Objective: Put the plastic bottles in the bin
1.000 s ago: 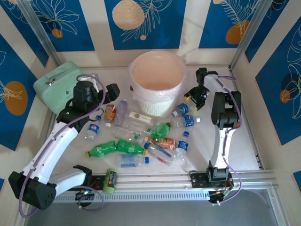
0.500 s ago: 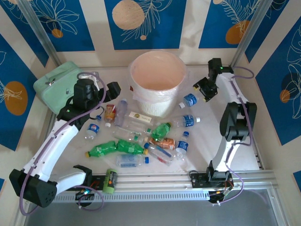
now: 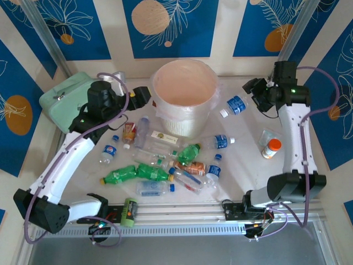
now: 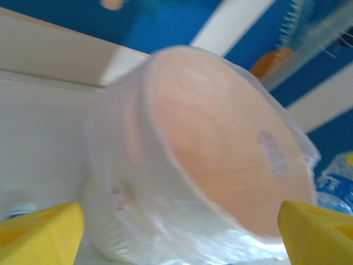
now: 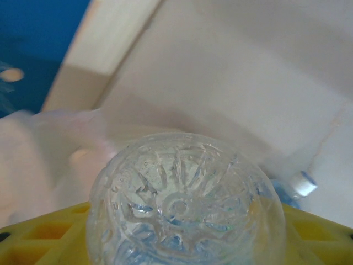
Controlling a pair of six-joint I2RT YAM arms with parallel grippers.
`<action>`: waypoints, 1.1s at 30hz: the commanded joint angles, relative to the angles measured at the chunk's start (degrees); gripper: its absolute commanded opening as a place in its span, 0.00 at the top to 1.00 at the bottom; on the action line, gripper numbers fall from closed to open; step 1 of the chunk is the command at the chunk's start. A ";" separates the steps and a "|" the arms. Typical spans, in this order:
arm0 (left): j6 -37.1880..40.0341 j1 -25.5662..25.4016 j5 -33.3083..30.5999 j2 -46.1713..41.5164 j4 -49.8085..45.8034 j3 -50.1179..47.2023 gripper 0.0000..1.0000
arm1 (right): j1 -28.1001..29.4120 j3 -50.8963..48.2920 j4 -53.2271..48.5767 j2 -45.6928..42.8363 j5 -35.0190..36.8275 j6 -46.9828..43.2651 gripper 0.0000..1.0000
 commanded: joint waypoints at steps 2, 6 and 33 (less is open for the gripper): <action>2.09 -6.40 12.30 2.19 10.40 3.83 0.09 | 4.10 2.69 3.22 -4.12 -9.81 -1.16 0.38; 3.37 -11.95 18.25 5.91 12.83 6.78 0.09 | 10.06 2.95 9.85 -6.61 -13.48 1.75 0.38; 8.72 -17.19 26.77 11.50 9.19 12.04 0.55 | 19.39 6.63 18.19 -3.15 -18.54 6.68 0.37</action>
